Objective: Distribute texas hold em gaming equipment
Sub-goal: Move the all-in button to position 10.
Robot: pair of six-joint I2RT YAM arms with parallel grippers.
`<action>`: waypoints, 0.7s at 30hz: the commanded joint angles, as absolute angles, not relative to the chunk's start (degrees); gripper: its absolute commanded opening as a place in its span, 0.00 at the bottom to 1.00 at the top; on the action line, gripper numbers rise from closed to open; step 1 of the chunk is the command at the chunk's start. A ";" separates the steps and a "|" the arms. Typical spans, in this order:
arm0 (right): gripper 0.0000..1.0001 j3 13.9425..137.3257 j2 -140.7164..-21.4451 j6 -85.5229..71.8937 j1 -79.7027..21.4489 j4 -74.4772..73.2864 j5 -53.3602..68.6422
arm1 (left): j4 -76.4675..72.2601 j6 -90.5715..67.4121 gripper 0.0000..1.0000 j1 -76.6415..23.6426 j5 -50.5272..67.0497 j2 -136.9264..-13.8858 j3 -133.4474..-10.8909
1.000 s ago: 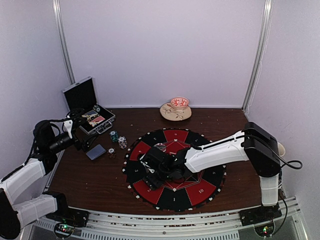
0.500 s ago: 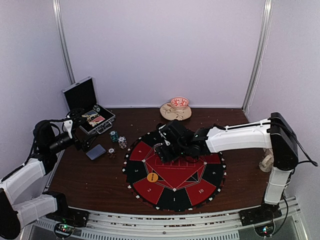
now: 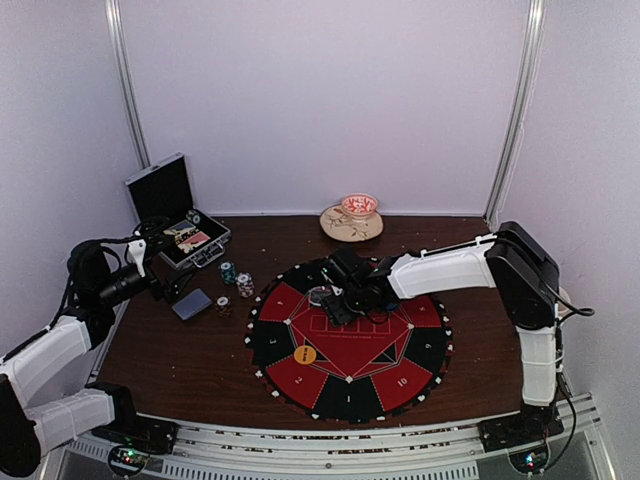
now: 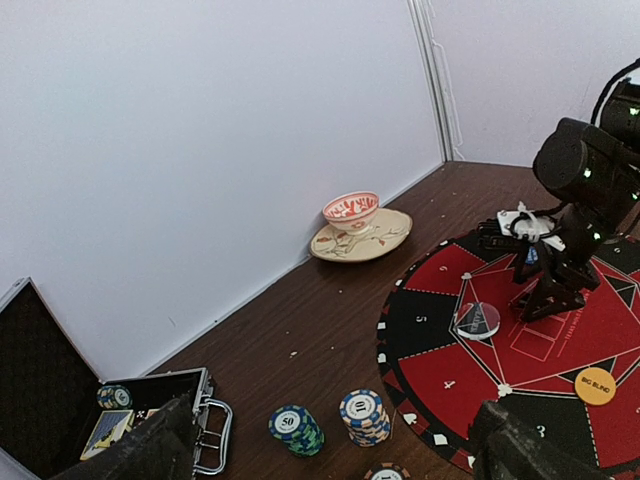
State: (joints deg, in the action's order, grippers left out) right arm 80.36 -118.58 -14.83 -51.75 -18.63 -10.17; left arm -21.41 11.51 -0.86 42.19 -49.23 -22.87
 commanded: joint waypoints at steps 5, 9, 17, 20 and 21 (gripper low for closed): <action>0.55 81.89 -121.46 -13.47 -51.26 -20.43 -6.87 | -24.38 11.86 0.98 -1.14 42.28 -49.11 -22.39; 0.46 80.97 -121.02 -13.85 -51.07 -20.71 -6.72 | -24.38 11.84 0.98 -1.12 42.32 -48.96 -22.41; 0.39 73.86 -116.24 -15.03 -51.00 -19.30 -6.68 | -24.33 11.81 0.98 -1.09 42.41 -48.95 -22.50; 0.36 70.40 -114.11 -16.08 -51.14 -18.46 -6.17 | -24.25 11.86 0.98 -1.12 42.19 -48.71 -22.45; 0.36 69.17 -113.40 -16.34 -51.34 -18.17 -6.15 | -24.23 11.86 0.98 -1.14 42.19 -48.62 -22.43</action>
State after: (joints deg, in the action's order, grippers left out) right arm 73.95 -115.90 -14.35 -50.98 -15.73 -7.51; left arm -21.41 11.49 -0.86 42.22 -49.21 -22.87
